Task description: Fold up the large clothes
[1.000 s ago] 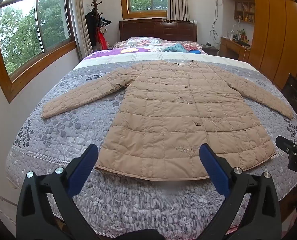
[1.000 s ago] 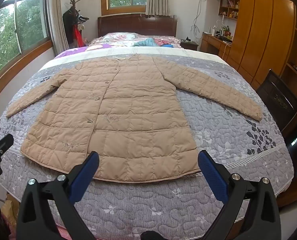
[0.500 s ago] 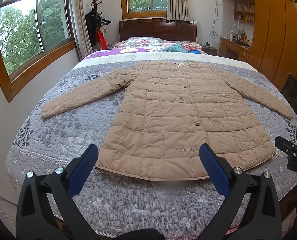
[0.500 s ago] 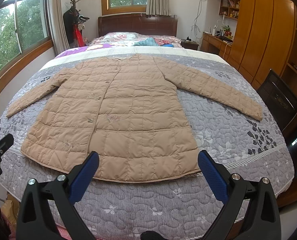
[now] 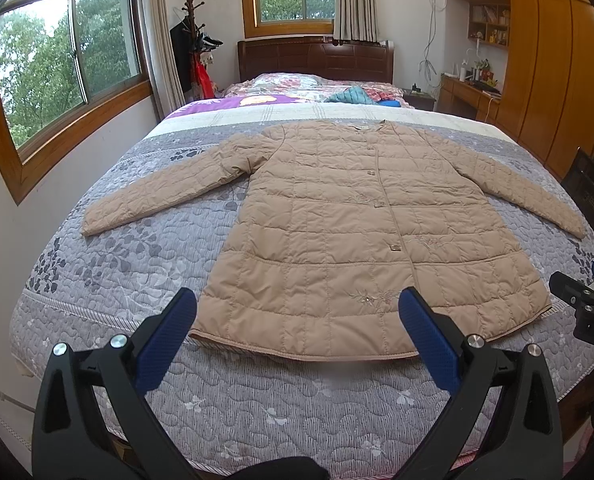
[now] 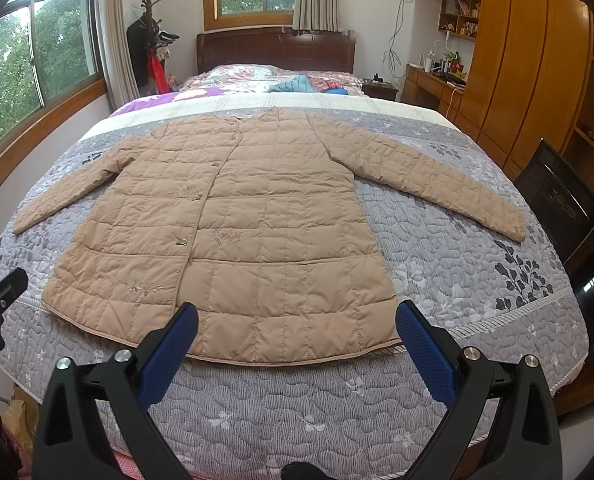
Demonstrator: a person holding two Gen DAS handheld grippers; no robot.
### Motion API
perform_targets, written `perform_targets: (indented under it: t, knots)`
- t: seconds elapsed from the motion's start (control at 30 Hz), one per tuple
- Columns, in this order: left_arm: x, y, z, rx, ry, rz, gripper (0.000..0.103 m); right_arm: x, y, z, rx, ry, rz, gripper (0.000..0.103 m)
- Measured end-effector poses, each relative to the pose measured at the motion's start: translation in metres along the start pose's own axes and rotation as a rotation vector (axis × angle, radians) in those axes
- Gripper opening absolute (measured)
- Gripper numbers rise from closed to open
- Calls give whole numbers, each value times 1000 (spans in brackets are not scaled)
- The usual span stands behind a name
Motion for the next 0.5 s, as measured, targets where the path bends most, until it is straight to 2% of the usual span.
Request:
perform_targets:
  t: [0.5]
  knots:
    - [0,0,0,-2,-1,1,100,0,0,0,2,-1,1,99]
Point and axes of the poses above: each gripper's, at about its wrist camera, not at the fingertips, and y roughly the way its jaws point, z to its left, x to its top, the point moved 8 cm from there along y, roughly the way its jaws point, and after that the axes turned 4 degrees about x, right-handed, at the moved point
